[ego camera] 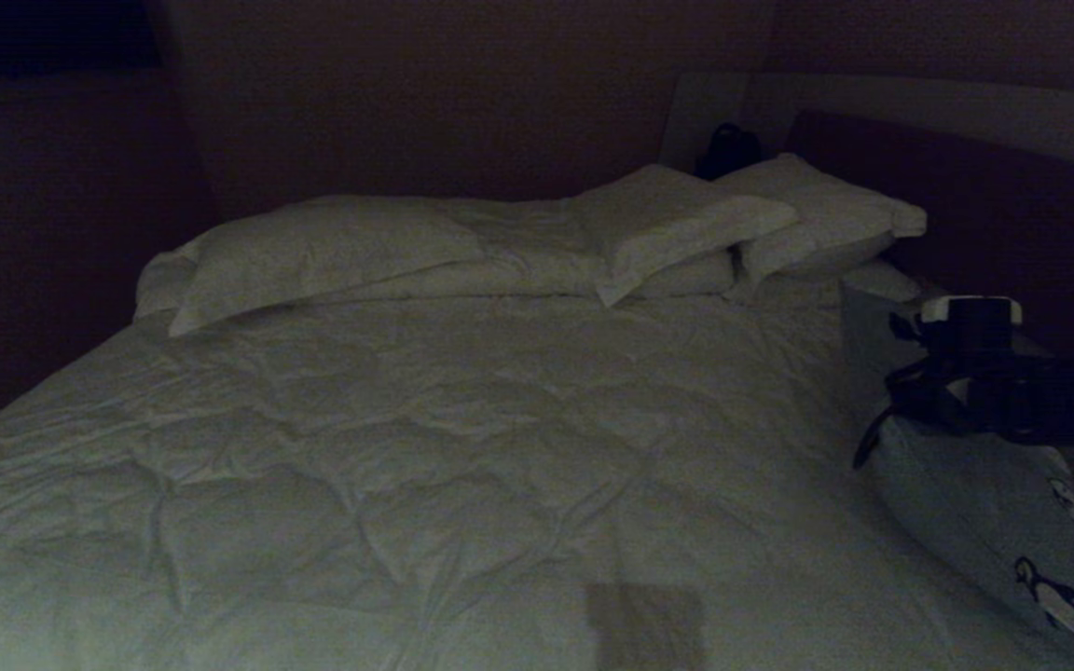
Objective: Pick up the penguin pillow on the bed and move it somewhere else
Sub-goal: Pick up the pillow
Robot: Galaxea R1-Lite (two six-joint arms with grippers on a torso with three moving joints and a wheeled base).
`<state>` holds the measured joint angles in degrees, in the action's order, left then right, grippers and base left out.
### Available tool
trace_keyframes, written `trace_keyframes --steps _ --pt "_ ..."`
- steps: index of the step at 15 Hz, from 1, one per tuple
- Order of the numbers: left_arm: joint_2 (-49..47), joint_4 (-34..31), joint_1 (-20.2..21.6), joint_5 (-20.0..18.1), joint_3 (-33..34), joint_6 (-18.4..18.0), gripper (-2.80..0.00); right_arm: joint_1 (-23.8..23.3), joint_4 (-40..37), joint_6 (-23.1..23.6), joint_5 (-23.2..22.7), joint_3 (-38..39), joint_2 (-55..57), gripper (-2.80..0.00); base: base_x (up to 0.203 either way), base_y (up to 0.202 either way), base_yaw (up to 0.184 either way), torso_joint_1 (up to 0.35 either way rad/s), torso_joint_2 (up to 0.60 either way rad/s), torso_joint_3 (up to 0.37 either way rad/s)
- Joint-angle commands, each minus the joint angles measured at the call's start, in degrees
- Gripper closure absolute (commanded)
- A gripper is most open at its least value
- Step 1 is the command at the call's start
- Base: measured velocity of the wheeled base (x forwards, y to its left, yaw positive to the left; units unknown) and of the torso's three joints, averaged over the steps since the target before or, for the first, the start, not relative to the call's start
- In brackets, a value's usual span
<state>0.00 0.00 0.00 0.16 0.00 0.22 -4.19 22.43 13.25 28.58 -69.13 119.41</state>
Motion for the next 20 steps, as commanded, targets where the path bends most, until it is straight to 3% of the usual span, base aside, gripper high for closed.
trace_keyframes --steps 1,5,13,20 --pt "0.0 0.0 0.0 0.01 0.0 0.04 0.0 3.52 0.24 -11.37 0.22 -2.79 0.26 0.0 0.0 0.0 0.0 0.0 0.0 0.0" --pt "0.0 0.0 0.0 0.01 0.0 0.04 0.0 5.77 0.25 -17.0 4.91 -6.53 -0.57 0.0 0.0 0.0 0.0 0.0 0.0 0.0" --pt "0.0 0.0 0.0 0.01 0.0 0.04 0.0 10.28 0.25 -23.92 5.25 -7.08 -8.84 0.0 0.0 0.0 0.0 0.0 0.0 0.0" --pt "0.0 0.0 0.0 0.01 0.0 0.08 0.0 17.54 0.3 -25.93 5.25 -3.41 -18.12 0.0 0.0 0.0 0.0 0.0 0.0 0.0"
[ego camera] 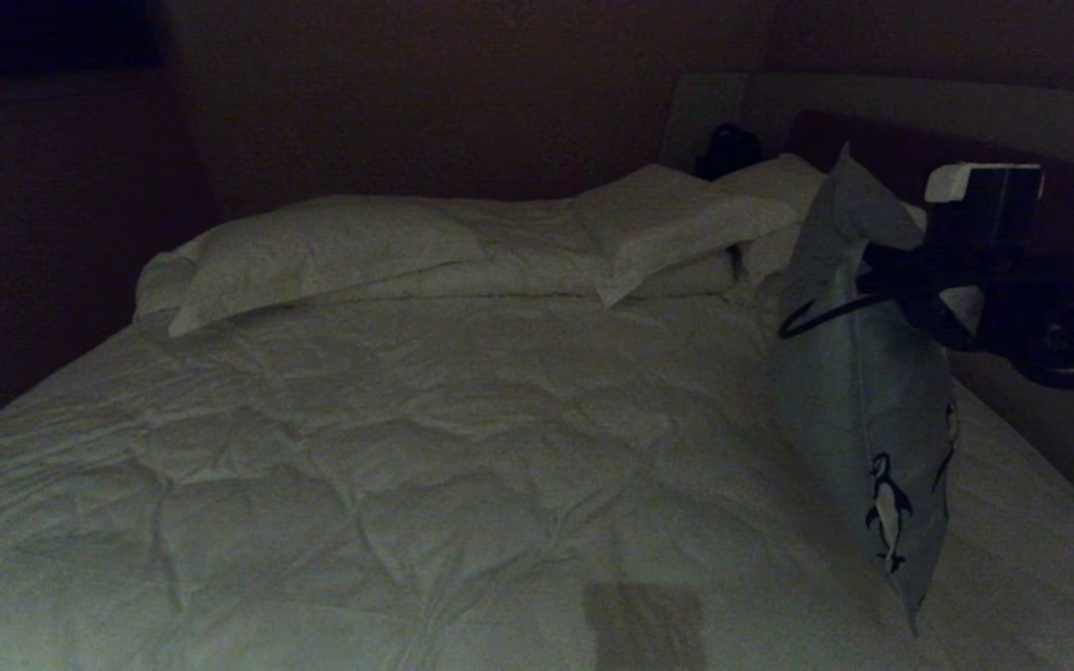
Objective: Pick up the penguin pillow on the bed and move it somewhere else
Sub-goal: Pick up the pillow, then move to the foot of the bed
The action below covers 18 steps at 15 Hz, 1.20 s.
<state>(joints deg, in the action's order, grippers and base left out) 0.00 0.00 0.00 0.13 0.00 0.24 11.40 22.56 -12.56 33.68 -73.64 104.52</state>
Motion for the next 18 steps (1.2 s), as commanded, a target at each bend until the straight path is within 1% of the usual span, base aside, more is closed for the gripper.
trace_keyframes --steps 1,5,9,18 --pt "0.0 0.0 0.0 0.04 0.0 0.02 0.0 3.63 0.21 -0.16 0.16 1.93 -4.62 0.0 0.0 0.0 0.0 0.0 0.0 0.0" --pt "0.0 0.0 0.0 0.04 0.0 0.02 0.0 8.9 0.22 -0.02 0.16 4.49 -9.09 0.0 0.0 0.0 0.0 0.0 0.0 0.0" --pt "0.0 0.0 0.0 0.04 0.0 0.02 0.0 11.1 0.2 0.08 0.16 5.39 -10.17 0.0 0.0 0.0 0.0 0.0 0.0 0.0" --pt "0.0 0.0 0.0 0.04 0.0 0.02 0.0 11.72 0.2 0.52 0.24 6.67 -10.48 0.0 0.0 0.0 0.0 0.0 0.0 0.0"
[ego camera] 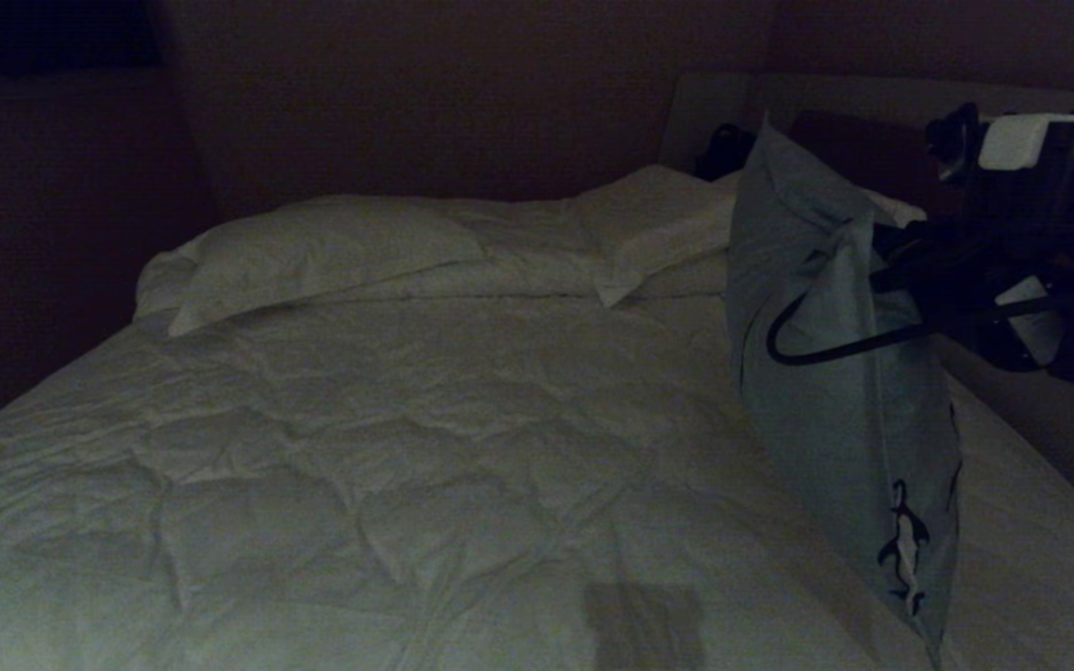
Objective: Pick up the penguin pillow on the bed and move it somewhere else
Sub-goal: Move to the foot of the bed
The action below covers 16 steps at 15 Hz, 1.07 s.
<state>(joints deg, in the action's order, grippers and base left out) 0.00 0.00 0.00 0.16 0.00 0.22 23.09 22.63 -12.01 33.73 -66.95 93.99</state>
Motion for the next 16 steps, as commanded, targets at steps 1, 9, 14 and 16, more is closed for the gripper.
trace_keyframes --steps 1,9,14,16 --pt "0.0 0.0 0.0 0.02 0.0 0.05 0.0 0.03 0.14 -0.03 0.13 -0.02 0.05 0.0 0.0 0.0 0.0 0.0 0.0 0.0" --pt "0.0 0.0 0.0 0.02 0.0 -0.13 0.0 0.2 0.14 0.05 0.11 0.68 0.41 0.0 0.001 0.068 -0.002 0.001 0.0 0.001" --pt "0.0 0.0 0.0 0.02 0.0 -0.13 0.0 0.29 0.14 0.05 0.03 0.77 0.49 0.0 0.0 0.198 0.0 0.002 0.0 0.001" --pt "0.0 0.0 0.0 0.02 0.0 -0.13 0.0 0.38 0.14 0.07 0.07 0.77 0.49 0.0 0.0 0.198 0.0 0.001 0.0 0.004"
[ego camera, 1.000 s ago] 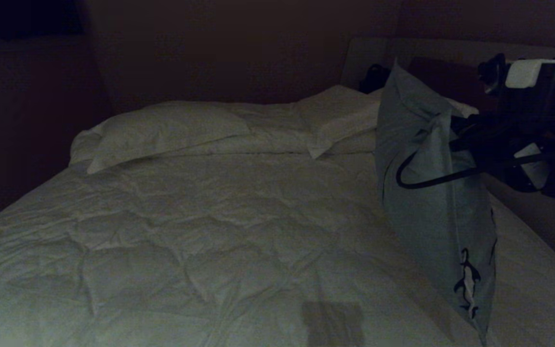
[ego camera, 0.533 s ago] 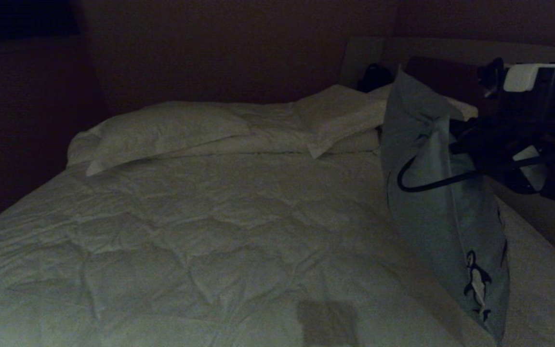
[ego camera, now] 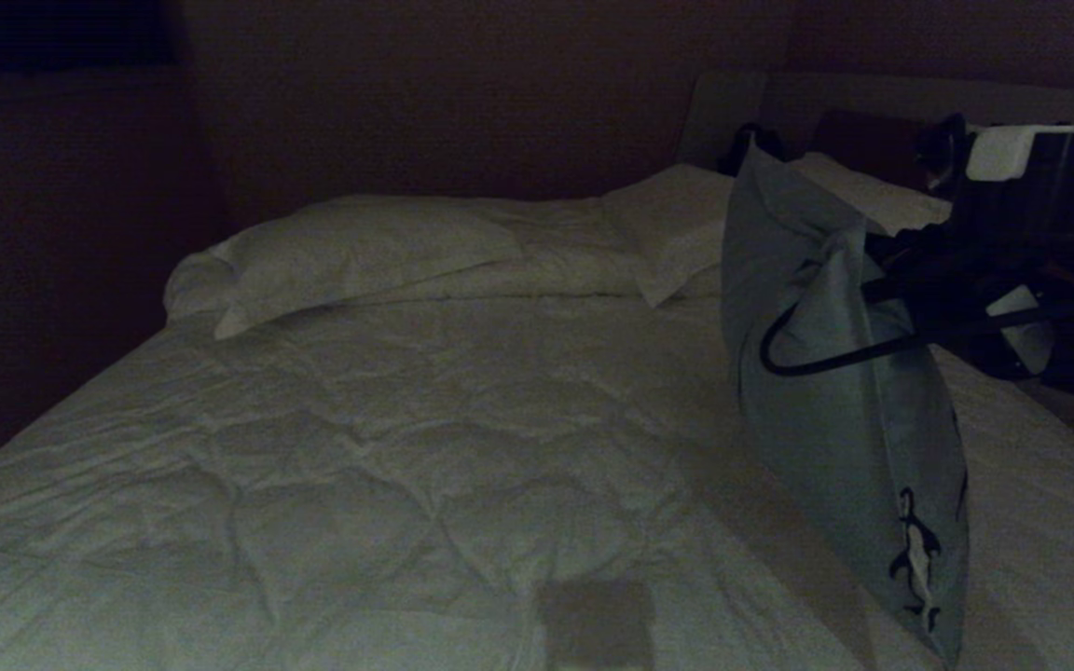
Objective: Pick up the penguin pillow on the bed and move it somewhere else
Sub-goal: Move to the foot of the bed
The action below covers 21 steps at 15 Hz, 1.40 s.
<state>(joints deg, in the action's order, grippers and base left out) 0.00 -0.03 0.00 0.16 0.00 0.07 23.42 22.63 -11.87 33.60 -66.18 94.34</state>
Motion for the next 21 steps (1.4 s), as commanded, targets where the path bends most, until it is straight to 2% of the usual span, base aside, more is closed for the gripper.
trace_keyframes --steps 1,21 --pt "0.0 0.03 0.0 0.01 0.0 0.01 0.0 0.05 0.14 0.01 0.15 0.0 0.14 0.0 0.0 0.2 0.003 0.002 0.0 -0.004" --pt "0.0 0.03 0.0 0.01 0.0 0.01 0.0 3.87 0.14 -0.07 0.24 1.55 0.2 0.0 0.0 0.196 0.0 0.002 0.0 0.003"
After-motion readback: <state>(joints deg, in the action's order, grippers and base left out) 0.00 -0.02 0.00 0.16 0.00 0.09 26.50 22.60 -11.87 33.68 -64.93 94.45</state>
